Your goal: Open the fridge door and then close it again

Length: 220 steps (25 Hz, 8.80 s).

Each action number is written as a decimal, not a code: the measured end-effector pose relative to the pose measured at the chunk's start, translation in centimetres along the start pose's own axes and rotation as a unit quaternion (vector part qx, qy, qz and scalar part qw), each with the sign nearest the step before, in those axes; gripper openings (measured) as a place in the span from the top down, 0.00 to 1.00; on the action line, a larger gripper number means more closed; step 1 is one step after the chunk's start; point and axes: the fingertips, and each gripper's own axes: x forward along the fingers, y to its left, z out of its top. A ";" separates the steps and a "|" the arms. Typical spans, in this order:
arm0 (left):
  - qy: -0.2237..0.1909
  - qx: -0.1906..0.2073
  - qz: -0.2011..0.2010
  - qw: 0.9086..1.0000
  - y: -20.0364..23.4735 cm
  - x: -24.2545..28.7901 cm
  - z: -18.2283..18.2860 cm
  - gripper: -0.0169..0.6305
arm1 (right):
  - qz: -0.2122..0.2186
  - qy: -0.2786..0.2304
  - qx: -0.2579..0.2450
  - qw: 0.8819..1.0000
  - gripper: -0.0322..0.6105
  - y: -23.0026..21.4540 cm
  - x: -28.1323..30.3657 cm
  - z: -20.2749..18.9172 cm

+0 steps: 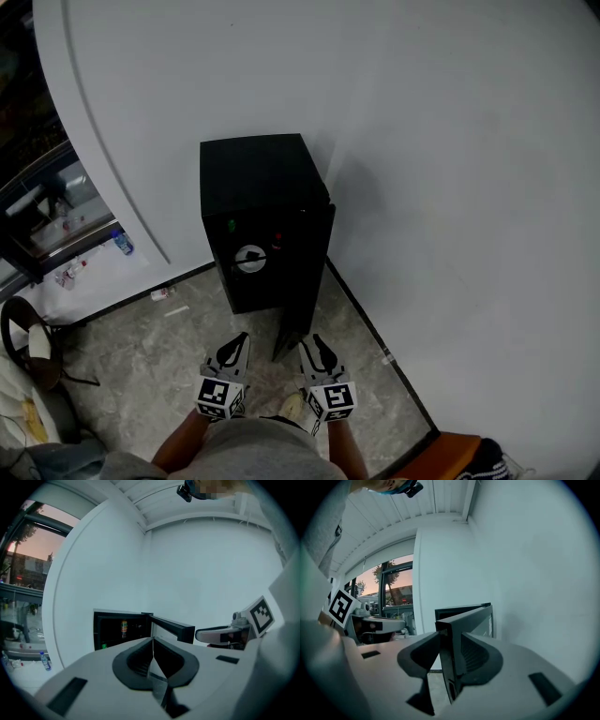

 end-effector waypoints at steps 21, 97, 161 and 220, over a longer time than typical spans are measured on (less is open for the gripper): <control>-0.003 -0.012 0.042 0.999 4.1 -0.5 0.0 0.96 | 0.020 0.007 -0.009 1.000 0.74 0.8 2.4 -0.1; -0.025 -0.016 0.083 0.996 26.2 -4.6 1.2 0.96 | -0.099 -0.004 -0.013 0.995 0.73 10.0 17.2 1.7; 0.004 -0.044 0.154 0.987 36.6 -0.7 -0.1 0.96 | -0.050 0.003 -0.068 0.996 0.76 11.4 32.7 4.0; -0.003 -0.004 -0.007 1.000 23.3 -4.6 0.5 0.96 | -0.143 -0.010 -0.055 0.988 0.89 12.5 13.4 1.4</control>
